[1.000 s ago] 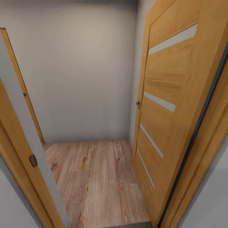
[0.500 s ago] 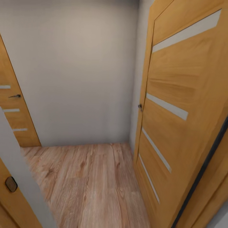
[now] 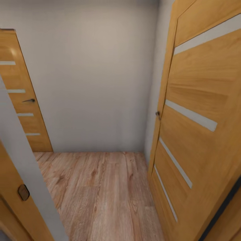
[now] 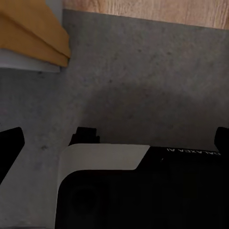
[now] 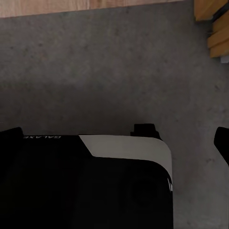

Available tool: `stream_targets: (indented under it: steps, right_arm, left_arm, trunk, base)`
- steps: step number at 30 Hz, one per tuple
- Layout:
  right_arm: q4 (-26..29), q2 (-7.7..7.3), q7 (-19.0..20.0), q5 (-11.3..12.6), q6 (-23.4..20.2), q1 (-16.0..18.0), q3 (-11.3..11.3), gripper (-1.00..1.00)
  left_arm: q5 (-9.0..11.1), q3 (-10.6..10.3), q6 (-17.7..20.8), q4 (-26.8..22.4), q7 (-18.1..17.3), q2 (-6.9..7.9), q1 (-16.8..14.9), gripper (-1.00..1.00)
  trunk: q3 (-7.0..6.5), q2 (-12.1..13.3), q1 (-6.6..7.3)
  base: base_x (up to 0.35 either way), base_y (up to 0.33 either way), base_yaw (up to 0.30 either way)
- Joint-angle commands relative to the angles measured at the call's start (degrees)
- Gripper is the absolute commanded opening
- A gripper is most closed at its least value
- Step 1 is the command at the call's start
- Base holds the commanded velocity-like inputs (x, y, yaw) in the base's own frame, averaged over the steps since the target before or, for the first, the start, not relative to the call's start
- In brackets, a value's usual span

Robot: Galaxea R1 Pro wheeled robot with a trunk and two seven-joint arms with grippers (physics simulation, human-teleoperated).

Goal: Move the two storage containers from the living room to the garage. In the garage, place one container on the floor and stack the other container on top of it (either order is fine).

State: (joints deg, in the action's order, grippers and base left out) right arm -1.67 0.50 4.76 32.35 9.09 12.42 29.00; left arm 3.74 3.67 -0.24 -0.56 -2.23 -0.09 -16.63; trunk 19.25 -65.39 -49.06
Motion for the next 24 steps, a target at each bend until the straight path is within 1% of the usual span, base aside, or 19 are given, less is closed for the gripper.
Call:
stream_targets:
  steps: [1, 7, 16, 24]
  right_arm:
    - [-0.18, 0.02, 0.33, 0.60, 0.31, 0.06, 0.35, 1.00]
    - [-0.18, 0.02, 0.33, 0.60, 0.31, 0.06, 0.35, 1.00]
    - [-0.18, 0.02, 0.33, 0.60, 0.31, 0.06, 0.35, 1.00]
    - [-0.18, 0.02, 0.33, 0.60, 0.25, 0.06, 0.35, 1.00]
  left_arm:
    - [0.39, 0.36, -0.02, 0.04, -0.23, 0.00, -0.02, 1.00]
    - [0.39, 0.37, -0.02, 0.04, -0.20, -0.08, -0.02, 1.00]
    - [0.39, 0.38, -0.02, 0.04, -0.19, -0.09, -0.05, 1.00]
    - [0.39, 0.38, -0.02, 0.02, -0.18, -0.01, -0.04, 1.00]
  trunk:
    - [0.07, -0.04, 0.00]
    - [0.07, -0.04, 0.00]
    - [0.07, -0.04, 0.00]
    - [0.07, -0.04, 0.00]
  base:
    - [0.000, 0.000, 0.071]
    - [0.038, -0.025, 0.027]
    - [0.165, -0.161, 0.001]
    - [0.044, -0.028, 0.000]
